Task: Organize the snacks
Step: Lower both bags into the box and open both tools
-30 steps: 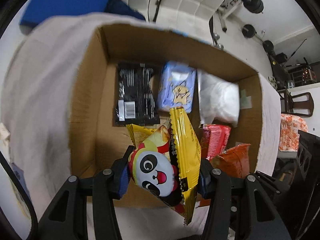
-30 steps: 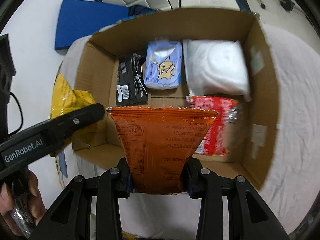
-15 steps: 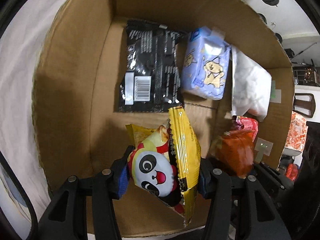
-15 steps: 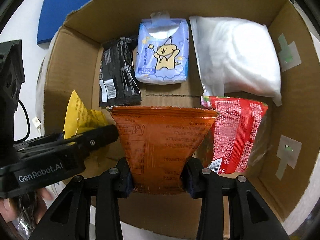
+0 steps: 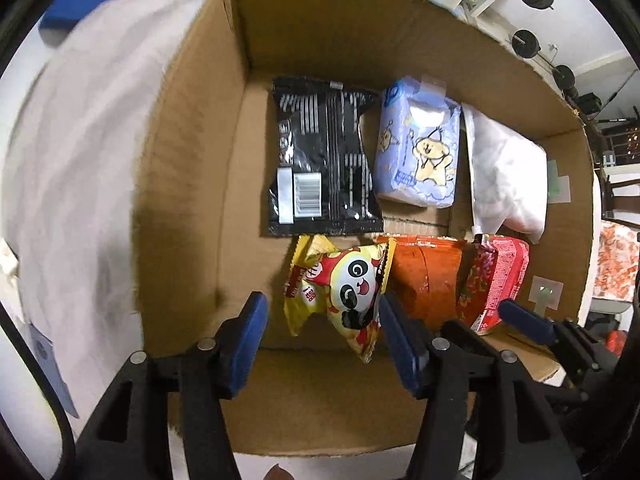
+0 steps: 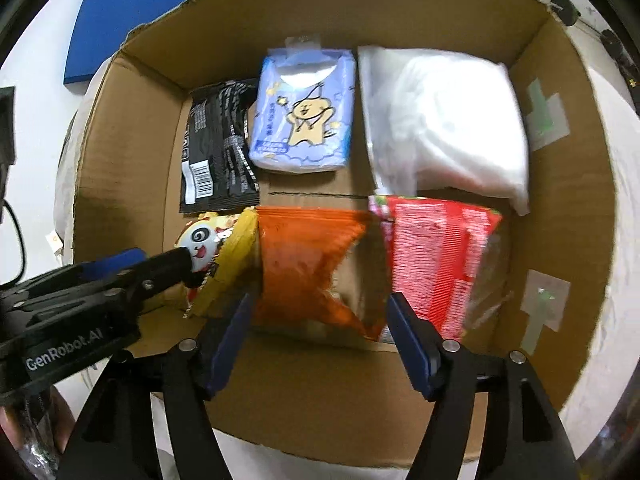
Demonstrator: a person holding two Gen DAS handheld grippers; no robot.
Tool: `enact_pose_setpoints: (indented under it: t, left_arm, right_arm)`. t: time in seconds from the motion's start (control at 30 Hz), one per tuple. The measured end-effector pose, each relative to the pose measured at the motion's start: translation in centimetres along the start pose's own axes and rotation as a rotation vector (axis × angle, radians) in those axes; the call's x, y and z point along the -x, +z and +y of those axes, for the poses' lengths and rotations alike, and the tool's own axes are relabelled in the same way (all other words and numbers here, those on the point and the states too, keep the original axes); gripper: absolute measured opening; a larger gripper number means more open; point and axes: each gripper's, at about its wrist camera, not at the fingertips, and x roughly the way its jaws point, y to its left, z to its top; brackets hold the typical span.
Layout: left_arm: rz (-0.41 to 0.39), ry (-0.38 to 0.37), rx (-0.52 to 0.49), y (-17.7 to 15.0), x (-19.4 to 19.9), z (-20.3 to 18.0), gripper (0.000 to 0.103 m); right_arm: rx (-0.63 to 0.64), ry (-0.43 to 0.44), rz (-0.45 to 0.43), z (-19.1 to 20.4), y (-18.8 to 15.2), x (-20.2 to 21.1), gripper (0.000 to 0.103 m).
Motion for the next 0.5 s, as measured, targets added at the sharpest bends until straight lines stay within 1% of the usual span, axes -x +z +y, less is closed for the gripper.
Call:
enact_pose_setpoints:
  t: [0.23, 0.27, 0.3, 0.33, 0.37, 0.43, 0.47, 0.5]
  left_arm:
    - [-0.094, 0.048, -0.045, -0.7, 2.9, -1.6, 0.059]
    - [-0.115, 0.059, -0.053, -0.8, 3.5, -1.9, 0.062]
    - [-0.133, 0.067, -0.058, -1.0, 4.0, -2.0, 0.075]
    - [-0.157, 0.077, -0.064, -1.1, 4.6, -2.2, 0.084]
    - [-0.177, 0.090, -0.071, -1.1, 5.2, -2.5, 0.085]
    - [-0.203, 0.115, -0.077, -1.2, 5.5, -3.0, 0.085]
    - [-0.214, 0.119, -0.077, -1.2, 5.9, -3.2, 0.086]
    - [-0.226, 0.118, -0.078, -1.2, 6.5, -3.2, 0.088]
  right_arm:
    - [-0.006, -0.042, -0.044, -1.5, -0.6, 2.5, 0.072]
    - [-0.006, -0.050, -0.051, -1.6, -0.7, 2.9, 0.073]
    - [-0.007, -0.055, -0.060, -1.8, -0.8, 3.3, 0.075]
    - [-0.009, -0.061, -0.067, -1.9, -1.0, 3.9, 0.081]
    - [-0.012, -0.064, -0.075, -2.1, -1.1, 4.3, 0.086]
    - [-0.019, -0.066, -0.093, -3.0, -1.4, 5.5, 0.090]
    - [-0.022, -0.075, -0.103, -3.3, -1.4, 6.2, 0.094]
    - [-0.026, -0.080, -0.111, -3.4, -1.4, 6.5, 0.096]
